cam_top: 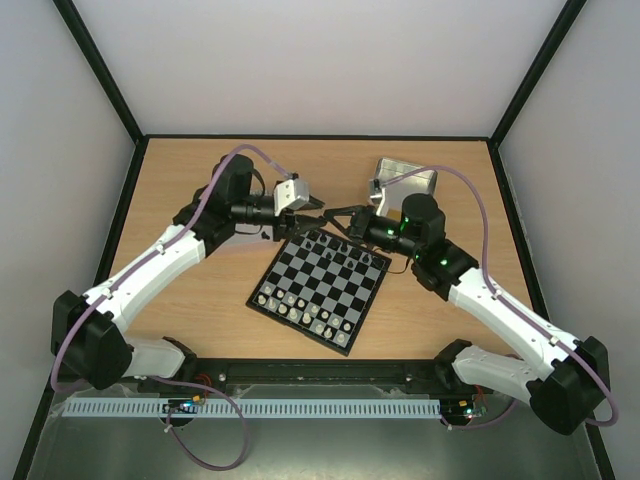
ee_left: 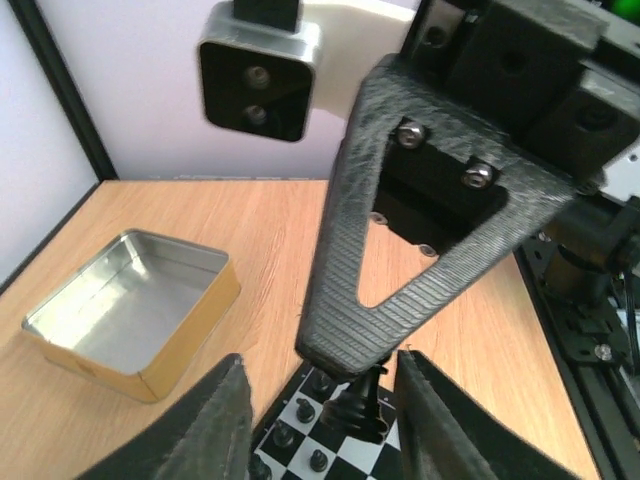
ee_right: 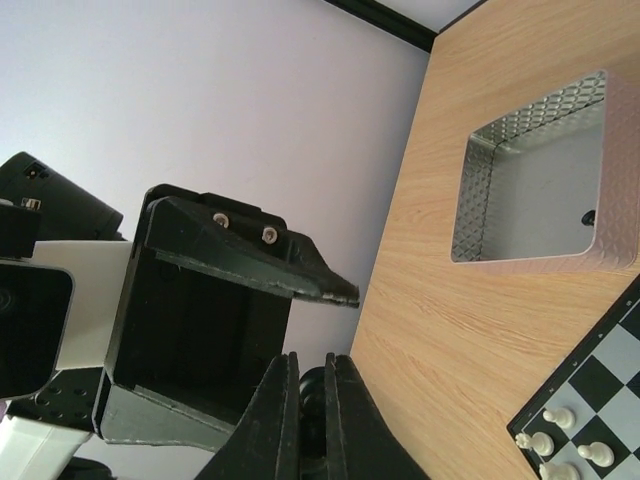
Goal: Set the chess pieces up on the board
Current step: Place the chess piece on the chessboard.
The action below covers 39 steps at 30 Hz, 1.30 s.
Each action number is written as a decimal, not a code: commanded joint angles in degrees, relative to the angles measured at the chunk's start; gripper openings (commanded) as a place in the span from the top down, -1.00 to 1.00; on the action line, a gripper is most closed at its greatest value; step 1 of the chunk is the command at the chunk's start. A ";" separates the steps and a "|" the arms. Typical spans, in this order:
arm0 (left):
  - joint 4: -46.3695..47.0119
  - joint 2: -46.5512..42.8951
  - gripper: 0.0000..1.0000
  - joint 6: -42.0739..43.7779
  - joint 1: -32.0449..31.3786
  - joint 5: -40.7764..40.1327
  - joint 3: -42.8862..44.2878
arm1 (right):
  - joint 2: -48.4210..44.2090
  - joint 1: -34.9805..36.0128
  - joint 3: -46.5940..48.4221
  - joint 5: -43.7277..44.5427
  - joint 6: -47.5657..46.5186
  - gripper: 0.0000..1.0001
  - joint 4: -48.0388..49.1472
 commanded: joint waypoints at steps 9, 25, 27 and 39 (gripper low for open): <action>15.49 -8.48 -0.74 -15.03 -0.24 -21.51 -8.66 | 1.84 0.32 5.20 19.28 -10.81 0.97 -23.59; 5.09 -18.79 -0.99 -34.55 9.14 -59.13 -4.79 | 11.55 0.53 3.45 32.02 -21.03 0.97 -40.12; 5.33 -19.83 -0.99 -35.16 10.86 -56.94 -6.17 | 13.54 0.86 2.99 32.21 -21.07 0.97 -38.92; 3.14 -18.89 -0.98 -39.62 16.97 -51.26 -6.69 | 23.44 3.28 1.77 34.83 -21.17 0.97 -32.41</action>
